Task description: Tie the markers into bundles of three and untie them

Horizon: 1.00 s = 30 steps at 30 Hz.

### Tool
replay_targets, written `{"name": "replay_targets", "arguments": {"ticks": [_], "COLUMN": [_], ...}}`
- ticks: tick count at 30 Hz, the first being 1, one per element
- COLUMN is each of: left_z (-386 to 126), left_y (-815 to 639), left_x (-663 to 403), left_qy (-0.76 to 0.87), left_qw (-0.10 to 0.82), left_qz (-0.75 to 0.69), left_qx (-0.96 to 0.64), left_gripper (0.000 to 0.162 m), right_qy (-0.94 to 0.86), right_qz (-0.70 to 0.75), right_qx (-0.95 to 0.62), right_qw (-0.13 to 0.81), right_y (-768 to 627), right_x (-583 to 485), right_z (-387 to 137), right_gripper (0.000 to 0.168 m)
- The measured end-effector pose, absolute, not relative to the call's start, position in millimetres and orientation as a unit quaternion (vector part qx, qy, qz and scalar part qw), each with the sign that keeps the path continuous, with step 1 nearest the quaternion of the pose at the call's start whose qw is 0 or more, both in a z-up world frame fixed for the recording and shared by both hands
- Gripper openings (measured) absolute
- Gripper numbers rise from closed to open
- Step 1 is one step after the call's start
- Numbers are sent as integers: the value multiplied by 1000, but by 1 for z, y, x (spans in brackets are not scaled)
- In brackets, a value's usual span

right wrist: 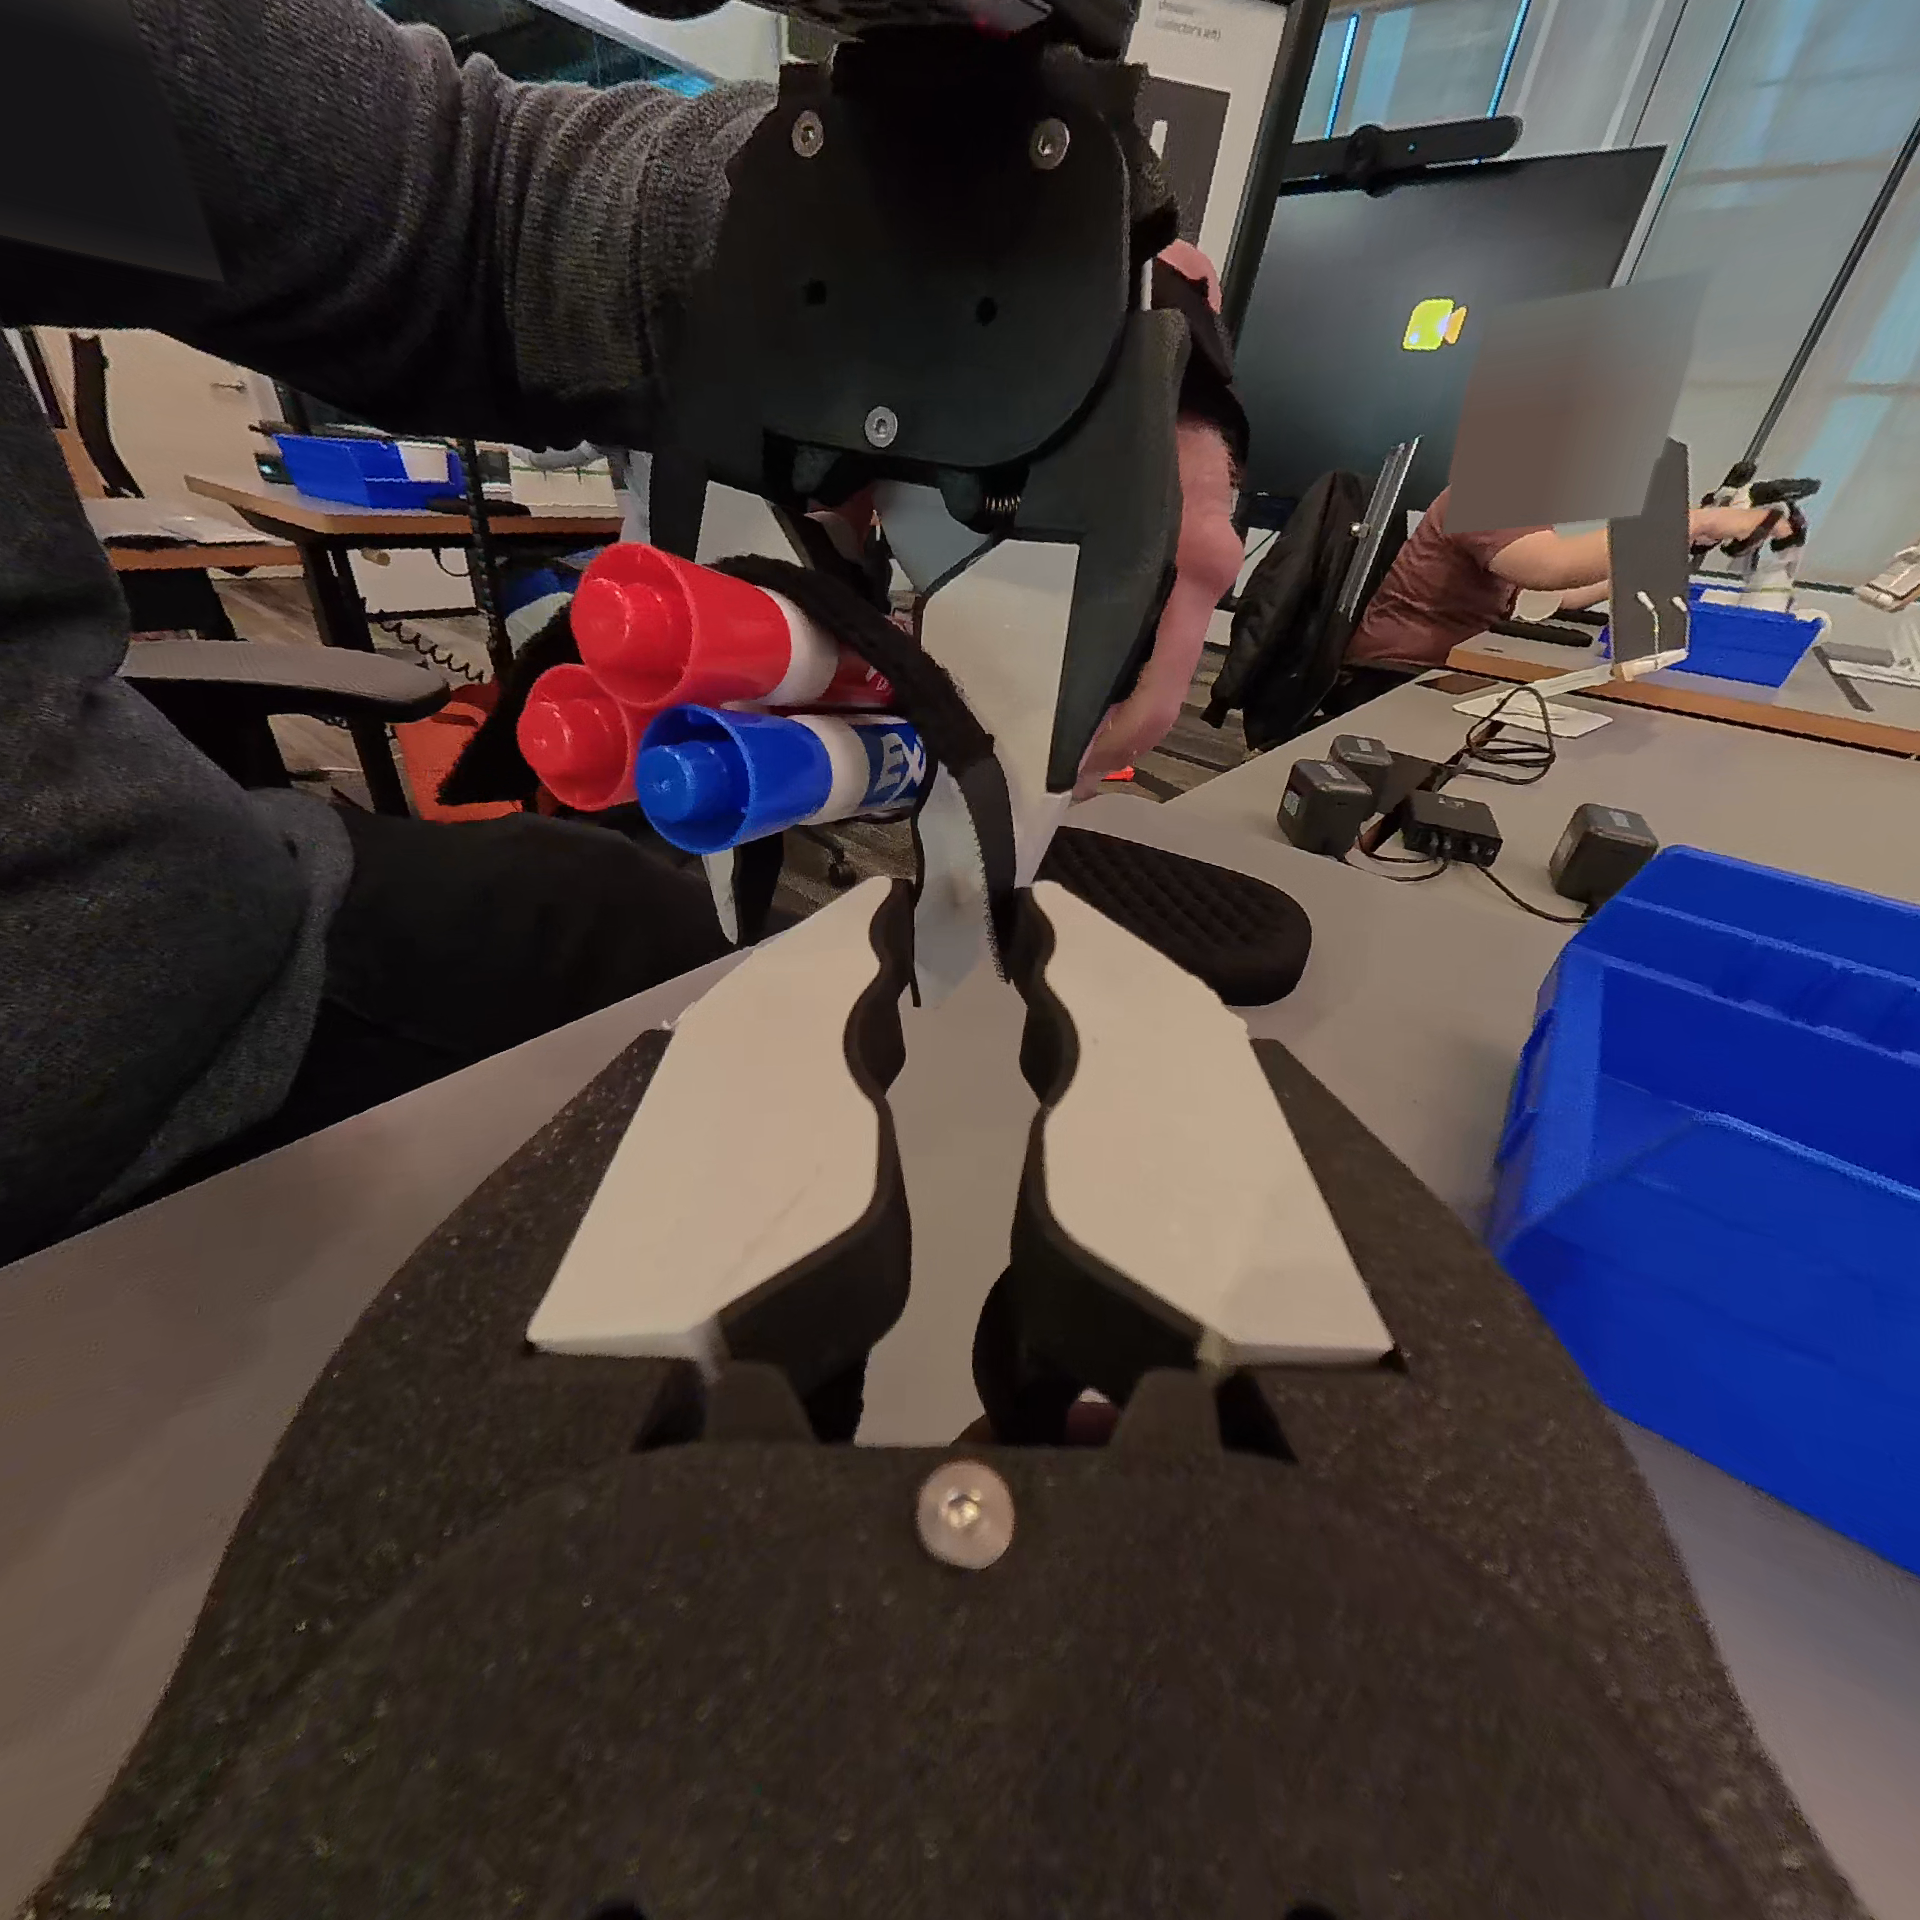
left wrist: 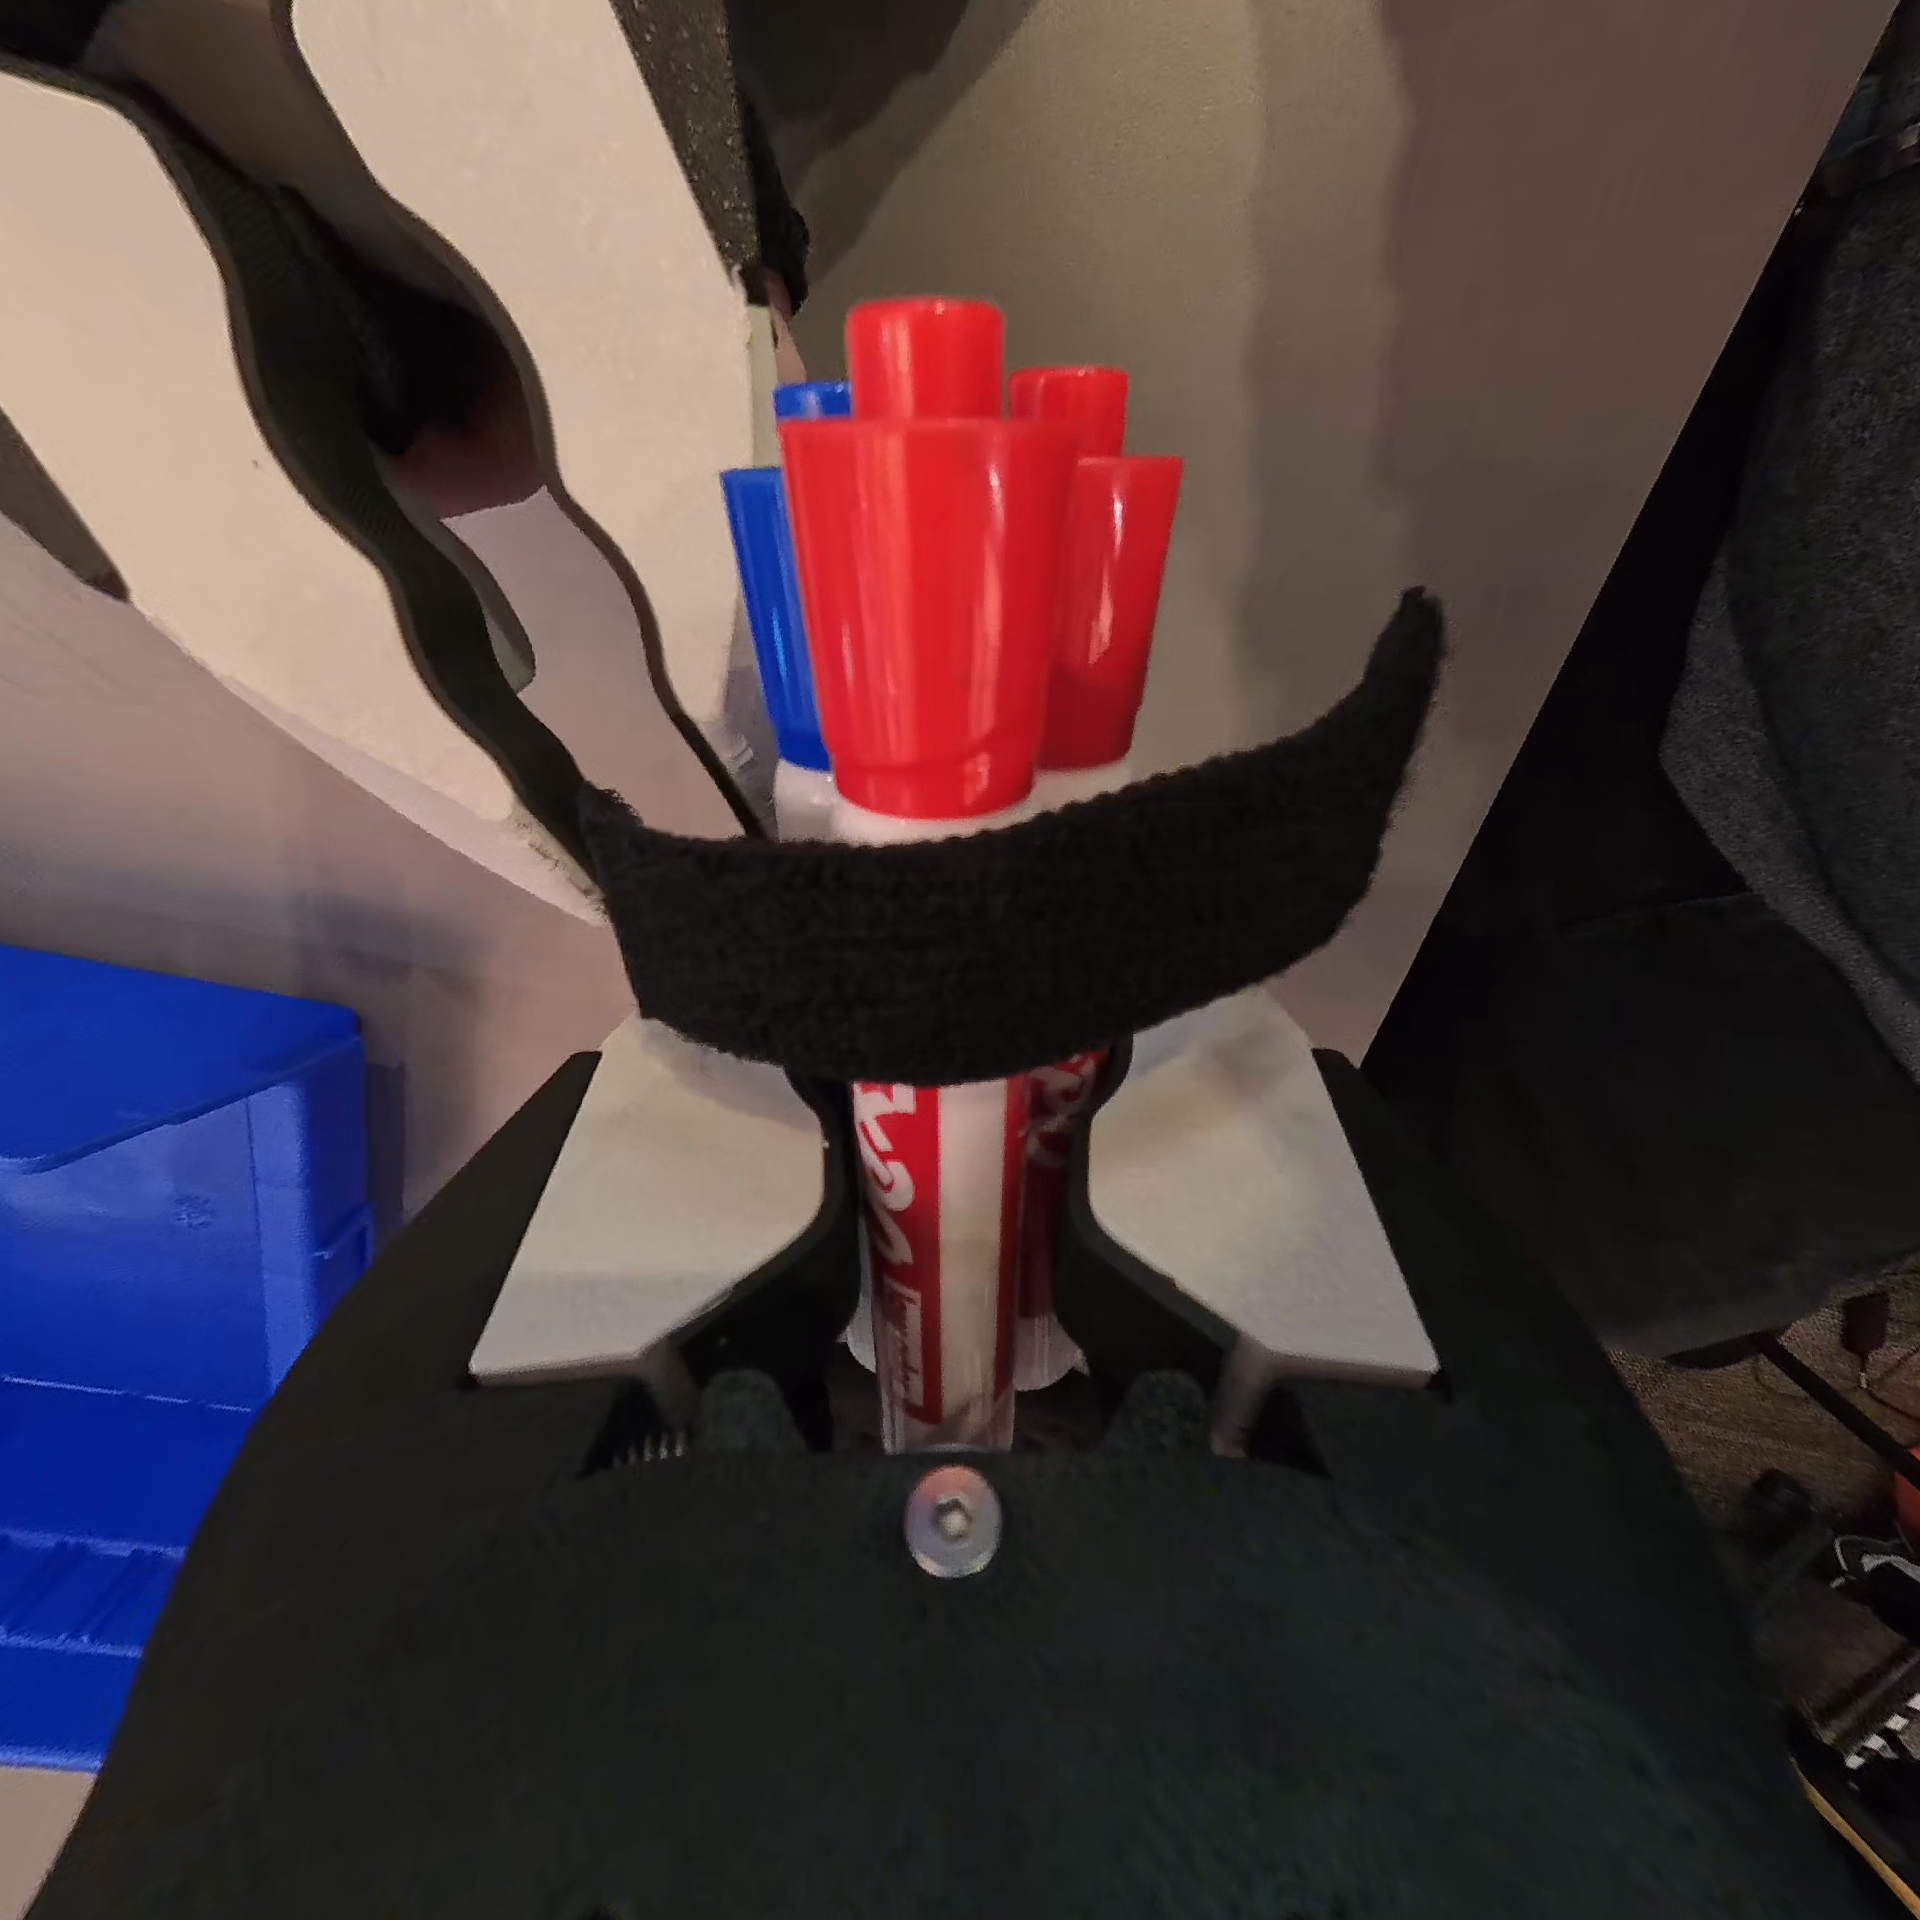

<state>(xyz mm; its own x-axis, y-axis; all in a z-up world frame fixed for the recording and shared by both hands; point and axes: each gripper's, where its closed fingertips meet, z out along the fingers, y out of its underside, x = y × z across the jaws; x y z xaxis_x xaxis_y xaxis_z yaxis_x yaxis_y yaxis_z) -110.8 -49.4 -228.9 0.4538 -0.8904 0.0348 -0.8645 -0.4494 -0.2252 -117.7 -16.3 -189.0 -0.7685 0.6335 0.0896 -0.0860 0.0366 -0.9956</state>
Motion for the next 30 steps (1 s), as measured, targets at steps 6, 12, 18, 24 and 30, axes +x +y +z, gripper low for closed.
{"name": "replay_targets", "arguments": {"ticks": [6,12,18,24,30], "left_z": [-228,-226,-225,-224,-225], "left_y": [-48,-46,-45,-45,-45], "left_x": [-111,-111,-112,-113,-113], "left_qy": [517,515,513,511,509], "left_qw": [92,98,98,101,104], "left_qz": [-73,-73,-72,-73,-76], "left_qx": [-848,-848,-849,-851,-851], "left_gripper": [43,43,43,43,43], "right_qy": [-673,-668,-668,-665,-664], "right_qz": [653,648,641,642,641], "right_qx": [-205,-222,-241,-244,-247], "right_qw": [279,291,292,293,296], "right_y": [-19,-15,-15,-17,-19], "right_x": [-120,-122,-124,-122,-120], "right_z": [-192,-193,-197,-198,-199], "right_gripper": [2,2,5,5,2]}}
